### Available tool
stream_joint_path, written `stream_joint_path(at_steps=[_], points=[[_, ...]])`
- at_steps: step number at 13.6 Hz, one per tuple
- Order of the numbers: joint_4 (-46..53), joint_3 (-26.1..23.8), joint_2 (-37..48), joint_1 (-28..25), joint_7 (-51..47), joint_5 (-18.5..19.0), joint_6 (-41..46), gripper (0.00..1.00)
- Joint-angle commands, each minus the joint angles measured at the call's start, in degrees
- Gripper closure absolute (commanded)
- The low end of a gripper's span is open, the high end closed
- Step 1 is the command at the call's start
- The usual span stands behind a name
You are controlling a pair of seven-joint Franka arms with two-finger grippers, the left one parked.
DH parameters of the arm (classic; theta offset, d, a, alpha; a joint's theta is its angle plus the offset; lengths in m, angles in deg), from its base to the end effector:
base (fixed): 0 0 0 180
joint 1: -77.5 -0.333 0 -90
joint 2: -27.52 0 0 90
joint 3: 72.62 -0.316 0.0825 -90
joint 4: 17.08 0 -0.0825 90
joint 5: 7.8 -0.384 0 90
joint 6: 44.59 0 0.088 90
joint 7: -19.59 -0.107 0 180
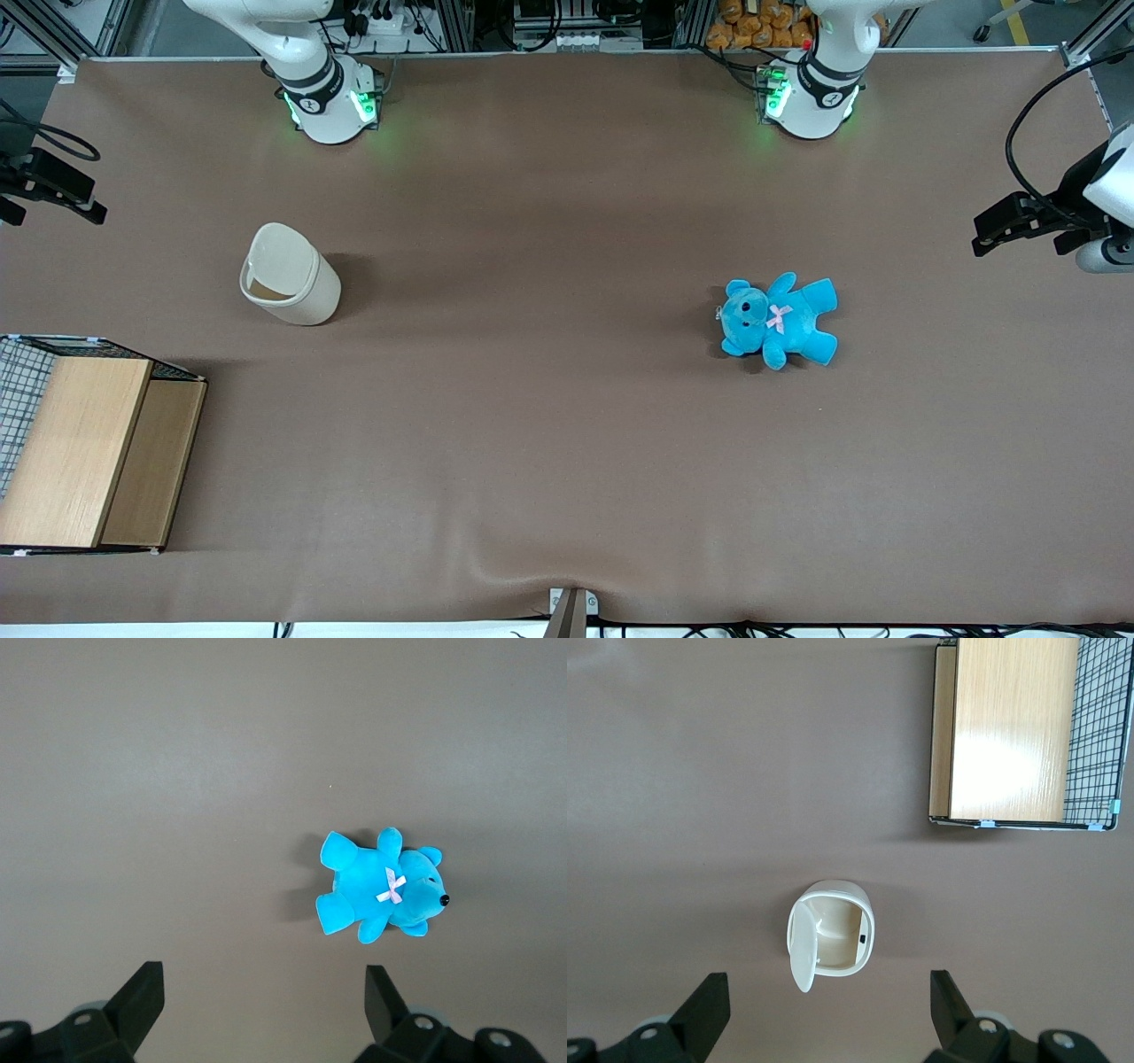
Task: Open trash can with right arm
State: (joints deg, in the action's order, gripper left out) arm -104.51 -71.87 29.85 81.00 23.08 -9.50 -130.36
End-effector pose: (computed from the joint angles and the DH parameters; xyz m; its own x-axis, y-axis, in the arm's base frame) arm 0.5331 -0.0364 0.6612 0.9998 -0.0111 0.0135 -0.0107 -0.9995 -0.0293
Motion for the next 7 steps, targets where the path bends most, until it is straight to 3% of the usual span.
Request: stream_joint_path(at_steps=[1, 7], points=[[1.03, -0.05, -0.56, -0.08, -0.77, 0.91, 0.96, 0.00], [0.95, -0.05, -0.56, 0.10, -0.68, 1.26, 2.54, 0.00]])
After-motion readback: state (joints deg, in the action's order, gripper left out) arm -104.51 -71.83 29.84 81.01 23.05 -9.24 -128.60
